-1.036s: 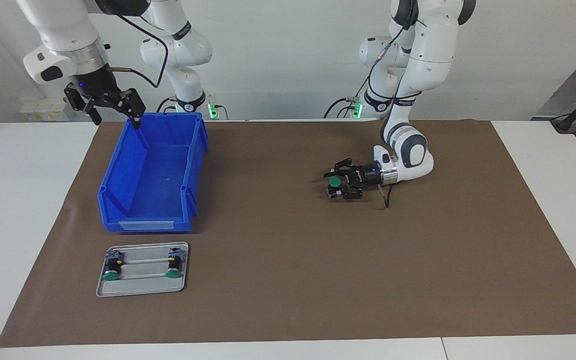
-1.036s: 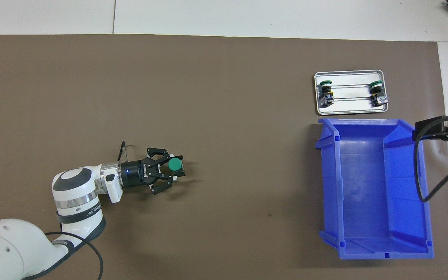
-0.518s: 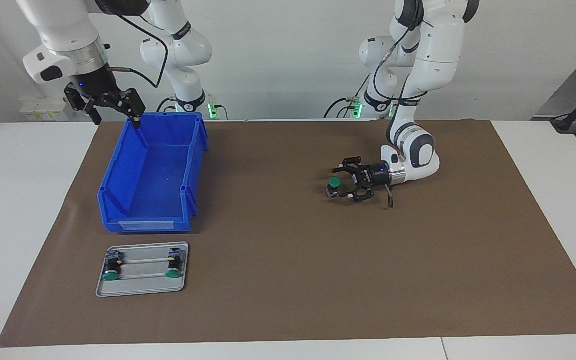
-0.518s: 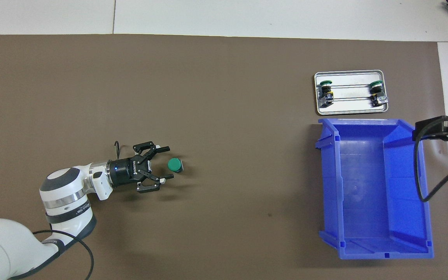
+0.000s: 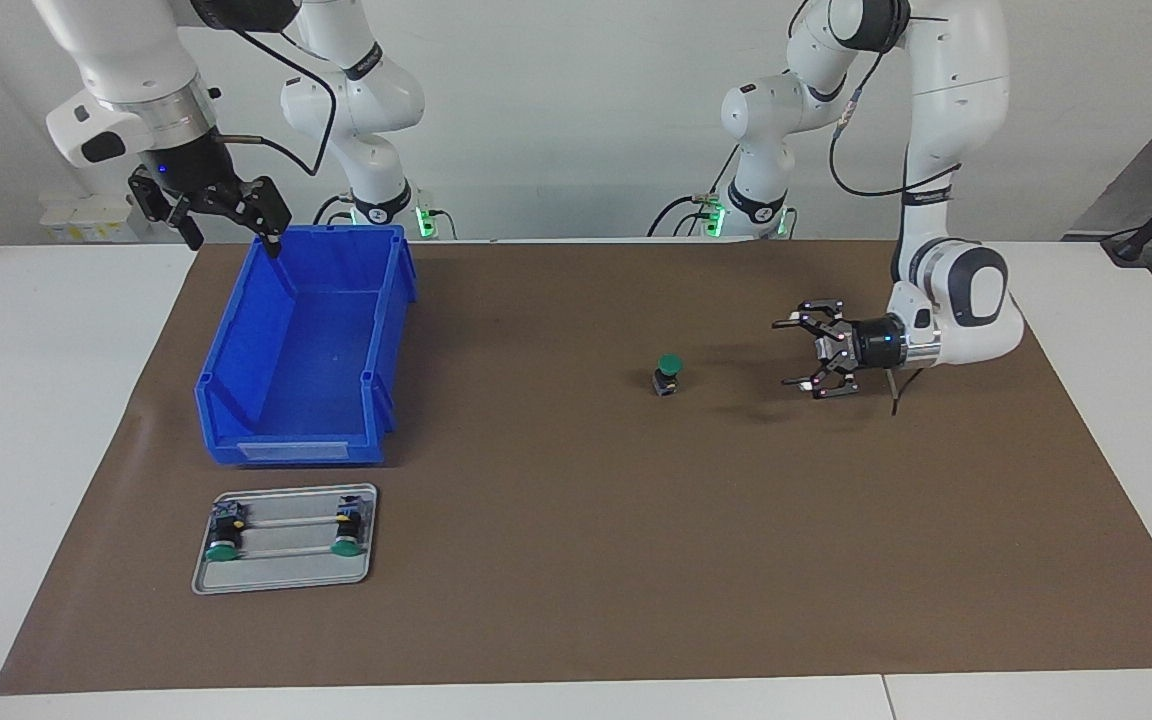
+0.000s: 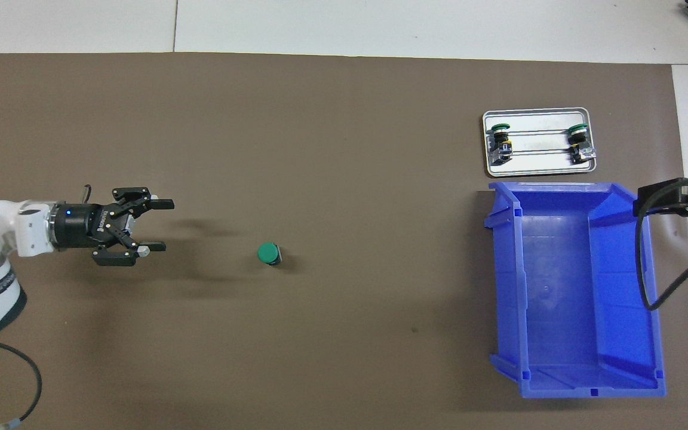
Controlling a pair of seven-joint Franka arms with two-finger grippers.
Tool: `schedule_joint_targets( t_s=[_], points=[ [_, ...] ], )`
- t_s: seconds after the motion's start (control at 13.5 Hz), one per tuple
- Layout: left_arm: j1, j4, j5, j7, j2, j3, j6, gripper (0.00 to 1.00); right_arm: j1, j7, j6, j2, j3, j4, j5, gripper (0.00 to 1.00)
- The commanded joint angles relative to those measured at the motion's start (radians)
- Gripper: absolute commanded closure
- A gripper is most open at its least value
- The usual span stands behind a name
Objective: Place and press button with both arms
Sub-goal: 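Withdraw the left gripper away from the button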
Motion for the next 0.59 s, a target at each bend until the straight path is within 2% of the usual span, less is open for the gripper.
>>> schedule_joint_targets(
  t_s=[0.0, 0.22, 0.37, 0.52],
  points=[
    [0.032, 0.173, 0.125, -0.210, 0.000, -0.007, -0.101, 0.08, -0.008, -0.020, 0.011, -0.016, 0.005, -0.021, 0.016, 0.00],
    [0.013, 0.348, 0.303, -0.507, -0.044, -0.022, -0.125, 0.08, -0.008, -0.020, 0.010, -0.016, 0.006, -0.021, 0.016, 0.00],
    [-0.042, 0.403, 0.348, -0.704, -0.081, -0.027, -0.125, 0.08, -0.008, -0.020, 0.010, -0.016, 0.006, -0.021, 0.016, 0.00],
    [-0.125, 0.458, 0.464, -0.871, -0.103, -0.025, -0.125, 0.08, -0.008, -0.020, 0.011, -0.016, 0.006, -0.021, 0.016, 0.00]
  ],
)
